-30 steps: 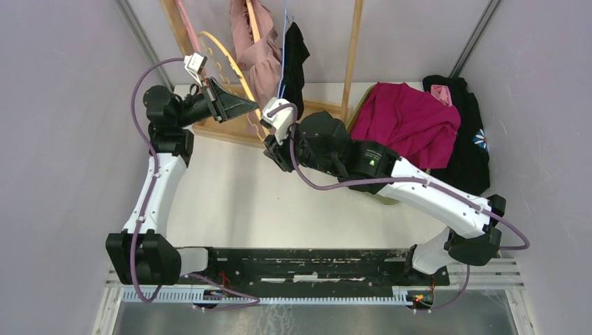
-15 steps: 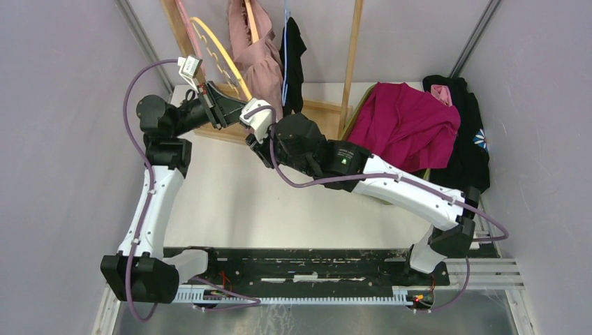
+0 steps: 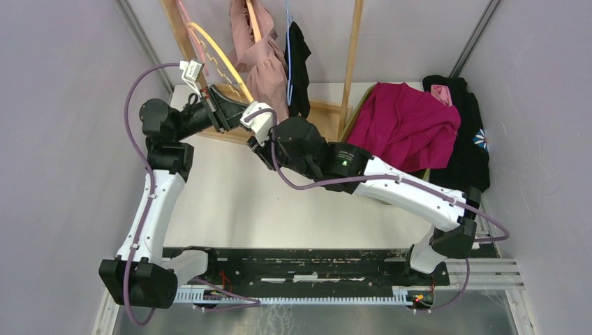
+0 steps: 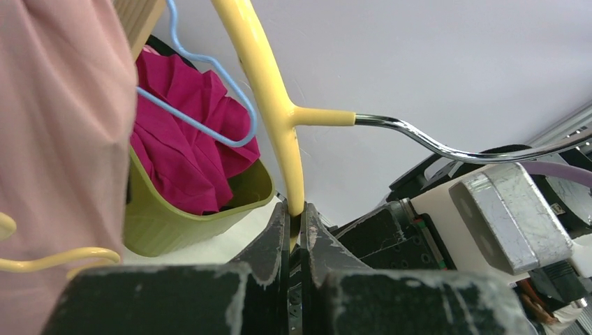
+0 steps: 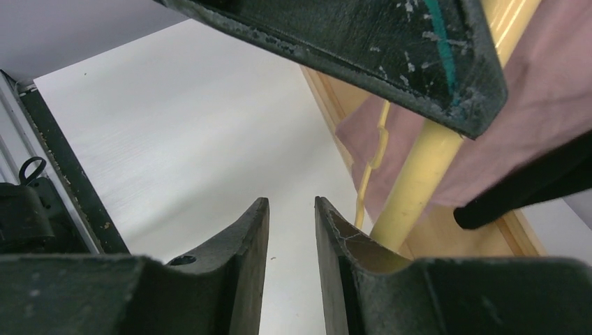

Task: Remove the skirt from the hanger
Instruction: Place the hanger at the clothesline.

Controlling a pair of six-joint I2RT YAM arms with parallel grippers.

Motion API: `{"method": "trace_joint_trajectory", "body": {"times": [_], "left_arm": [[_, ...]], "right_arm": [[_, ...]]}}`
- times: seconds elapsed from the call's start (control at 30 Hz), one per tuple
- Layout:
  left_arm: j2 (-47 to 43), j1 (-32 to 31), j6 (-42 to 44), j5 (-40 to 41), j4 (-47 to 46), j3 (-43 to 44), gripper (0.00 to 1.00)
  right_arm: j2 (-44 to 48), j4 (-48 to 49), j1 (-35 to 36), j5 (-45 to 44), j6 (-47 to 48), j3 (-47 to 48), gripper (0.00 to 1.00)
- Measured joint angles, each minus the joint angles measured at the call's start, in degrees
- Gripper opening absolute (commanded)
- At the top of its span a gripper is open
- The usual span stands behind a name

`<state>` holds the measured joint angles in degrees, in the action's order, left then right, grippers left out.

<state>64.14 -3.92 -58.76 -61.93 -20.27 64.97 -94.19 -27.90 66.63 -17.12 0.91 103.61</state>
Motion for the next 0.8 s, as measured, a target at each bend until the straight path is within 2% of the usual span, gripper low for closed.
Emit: {"method": "trace_joint_trajectory", "body": {"times": [0.43, 0.6, 0.8], "left_arm": [[3.1, -0.46, 0.59, -1.7, 0.96, 0.11, 0.03], [3.21, -0.46, 0.59, -1.73, 1.38, 0.11, 0.03], [3.21, -0.46, 0.59, -1.86, 1.38, 0.11, 0.03]], "right_arm": [[10.82, 1.77, 0.24, -2.69, 0.26, -6.08, 0.41], [9.99, 3.19, 0.24, -4.24, 0.96, -6.12, 0.5], [6.05, 3.82, 0.24, -4.15, 1.14, -6.12, 0.52]]}}
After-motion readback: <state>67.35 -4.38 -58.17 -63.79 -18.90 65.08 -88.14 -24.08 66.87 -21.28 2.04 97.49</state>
